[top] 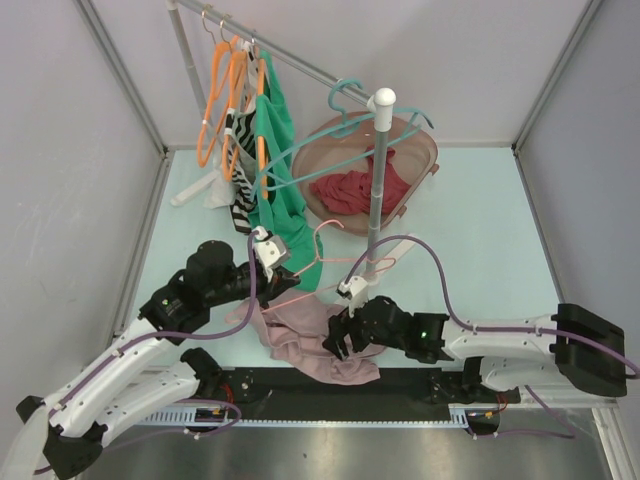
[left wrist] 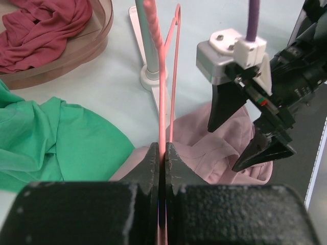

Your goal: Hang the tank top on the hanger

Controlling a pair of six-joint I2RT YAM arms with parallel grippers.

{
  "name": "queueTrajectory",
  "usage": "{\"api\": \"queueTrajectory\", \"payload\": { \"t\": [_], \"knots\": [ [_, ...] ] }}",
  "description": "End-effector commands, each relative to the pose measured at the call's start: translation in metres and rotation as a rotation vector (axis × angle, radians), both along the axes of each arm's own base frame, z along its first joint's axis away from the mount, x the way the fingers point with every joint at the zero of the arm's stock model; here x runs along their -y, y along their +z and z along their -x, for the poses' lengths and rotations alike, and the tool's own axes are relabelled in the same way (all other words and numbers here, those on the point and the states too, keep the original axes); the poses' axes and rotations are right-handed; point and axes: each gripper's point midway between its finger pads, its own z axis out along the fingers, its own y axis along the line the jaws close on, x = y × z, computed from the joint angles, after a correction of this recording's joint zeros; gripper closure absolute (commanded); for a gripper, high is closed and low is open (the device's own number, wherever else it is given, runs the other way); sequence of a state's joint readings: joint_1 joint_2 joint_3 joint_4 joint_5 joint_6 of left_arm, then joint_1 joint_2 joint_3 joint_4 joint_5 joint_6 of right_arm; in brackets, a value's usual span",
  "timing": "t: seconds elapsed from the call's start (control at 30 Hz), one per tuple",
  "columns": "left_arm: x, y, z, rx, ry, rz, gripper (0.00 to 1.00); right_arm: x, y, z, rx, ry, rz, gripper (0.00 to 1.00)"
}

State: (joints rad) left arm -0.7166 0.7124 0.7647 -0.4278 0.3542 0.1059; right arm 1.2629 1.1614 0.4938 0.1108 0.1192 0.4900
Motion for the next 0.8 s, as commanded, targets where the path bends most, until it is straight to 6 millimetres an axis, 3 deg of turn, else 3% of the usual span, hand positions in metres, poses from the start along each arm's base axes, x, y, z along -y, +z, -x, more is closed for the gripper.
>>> {"api": "queueTrajectory", "payload": {
  "t": [0.0, 0.1, 0.13, 0.2, 0.23, 0.37, 0.43, 0.5, 0.6, 0.63, 0.77],
  "knots": [
    [0.004, 0.016, -0.001, 0.040, -0.016, 0.055, 1.00, -0.014, 0.005, -0.005, 0.021, -0.011, -0.042, 0.21],
    [0.003, 0.017, -0.002, 0.048, -0.008, 0.058, 1.00, -0.016, -0.001, -0.007, 0.026, -0.012, -0.017, 0.30],
    [0.003, 0.018, -0.001, 0.051, -0.008, 0.059, 1.00, -0.015, -0.003, -0.008, 0.025, -0.017, -0.011, 0.41],
    [0.002, 0.018, -0.001, 0.052, -0.006, 0.060, 1.00, -0.015, 0.001, -0.009, 0.027, -0.027, -0.012, 0.53],
    [0.002, 0.018, -0.002, 0.055, -0.002, 0.060, 1.00, -0.010, 0.000, -0.010, 0.025, -0.034, 0.009, 0.68],
    [0.000, 0.021, -0.003, 0.065, 0.006, 0.061, 1.00, 0.010, 0.014, -0.017, 0.048, -0.092, 0.053, 0.94],
    [-0.002, 0.023, -0.004, 0.073, 0.016, 0.063, 1.00, 0.031, 0.023, -0.026, 0.058, -0.149, 0.075, 1.00],
    [-0.003, 0.026, -0.002, 0.086, 0.017, 0.071, 1.00, 0.051, 0.032, -0.040, 0.050, -0.214, 0.059, 1.00],
    [-0.004, 0.031, 0.002, 0.100, 0.006, 0.086, 1.00, 0.077, 0.028, -0.048, 0.014, -0.258, 0.070, 1.00],
    [-0.004, 0.033, 0.003, 0.105, 0.002, 0.092, 1.00, 0.089, 0.027, -0.061, 0.007, -0.311, 0.071, 1.00],
    [-0.003, 0.039, 0.009, 0.123, -0.030, 0.114, 1.00, 0.116, 0.026, -0.081, -0.042, -0.407, 0.055, 1.00]
  ]
}}
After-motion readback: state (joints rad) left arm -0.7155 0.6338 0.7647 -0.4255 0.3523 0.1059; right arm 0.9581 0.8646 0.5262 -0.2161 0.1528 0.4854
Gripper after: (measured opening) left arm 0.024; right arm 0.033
